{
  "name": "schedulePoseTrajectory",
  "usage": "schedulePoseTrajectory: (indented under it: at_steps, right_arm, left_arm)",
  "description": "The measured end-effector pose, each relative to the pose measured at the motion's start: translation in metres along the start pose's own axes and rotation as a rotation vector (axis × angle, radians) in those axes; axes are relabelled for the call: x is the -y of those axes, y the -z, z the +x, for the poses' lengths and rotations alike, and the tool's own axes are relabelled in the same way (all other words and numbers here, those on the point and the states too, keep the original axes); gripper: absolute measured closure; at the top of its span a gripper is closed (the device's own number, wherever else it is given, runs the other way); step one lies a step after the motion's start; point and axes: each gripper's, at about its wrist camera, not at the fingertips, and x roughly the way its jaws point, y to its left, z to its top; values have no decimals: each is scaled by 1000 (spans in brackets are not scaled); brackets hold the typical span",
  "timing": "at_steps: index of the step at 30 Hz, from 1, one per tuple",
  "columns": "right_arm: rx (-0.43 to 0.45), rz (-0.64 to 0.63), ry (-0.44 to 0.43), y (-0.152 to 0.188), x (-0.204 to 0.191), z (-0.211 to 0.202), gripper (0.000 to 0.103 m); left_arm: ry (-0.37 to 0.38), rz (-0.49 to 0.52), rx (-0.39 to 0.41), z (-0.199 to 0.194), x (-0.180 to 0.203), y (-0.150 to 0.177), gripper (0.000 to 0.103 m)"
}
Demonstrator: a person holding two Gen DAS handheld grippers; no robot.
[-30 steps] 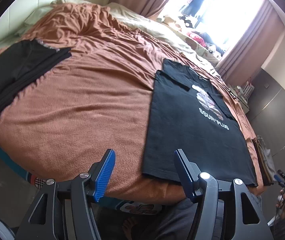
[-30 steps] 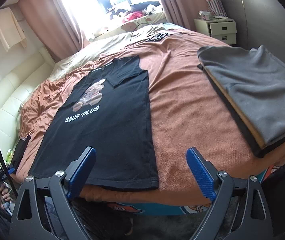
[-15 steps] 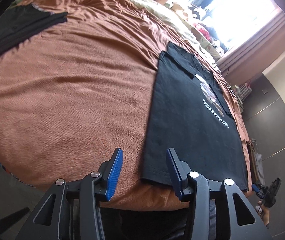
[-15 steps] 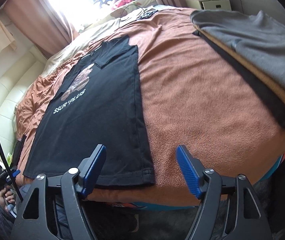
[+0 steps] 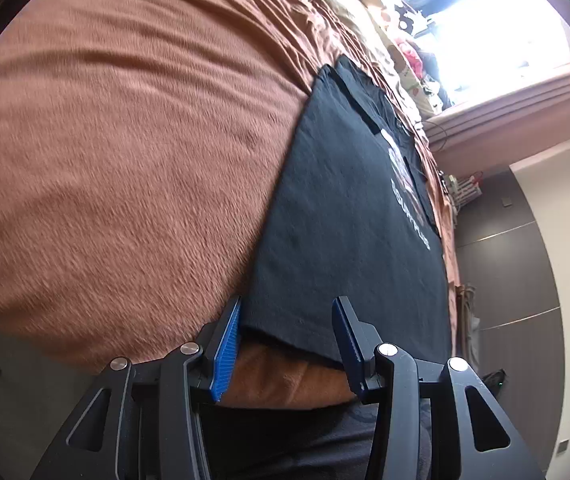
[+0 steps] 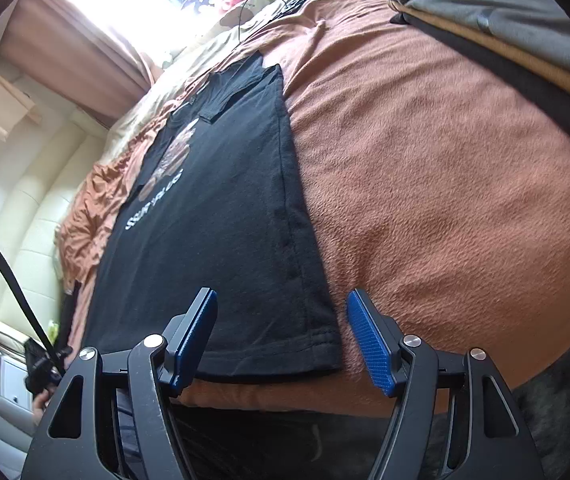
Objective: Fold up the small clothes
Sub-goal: 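Move both grippers to the shirt's hem edge and lower onto it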
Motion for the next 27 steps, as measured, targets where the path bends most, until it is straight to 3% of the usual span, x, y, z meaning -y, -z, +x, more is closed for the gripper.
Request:
schedulePoseTrajectory:
  at_steps: [11, 16, 20, 22, 27]
  right_arm:
    - [33, 129, -146, 22, 23, 0, 37]
    - [39, 148, -129, 15, 27, 11, 57]
    - [47, 135, -101, 12, 18, 23, 61]
    - [51, 138, -87, 12, 12, 28, 67]
    - [64, 147, -70, 13, 3, 30, 70]
  left_arm:
    - [33, -53, 49, -7, -4, 7, 56]
    - [22, -81, 71, -1, -1, 8, 56]
    - [13, -102, 92, -1, 1, 13, 56]
    - [12, -121, 102, 1, -1, 11, 60]
    - [-25, -168, 110, 12, -4, 2, 75]
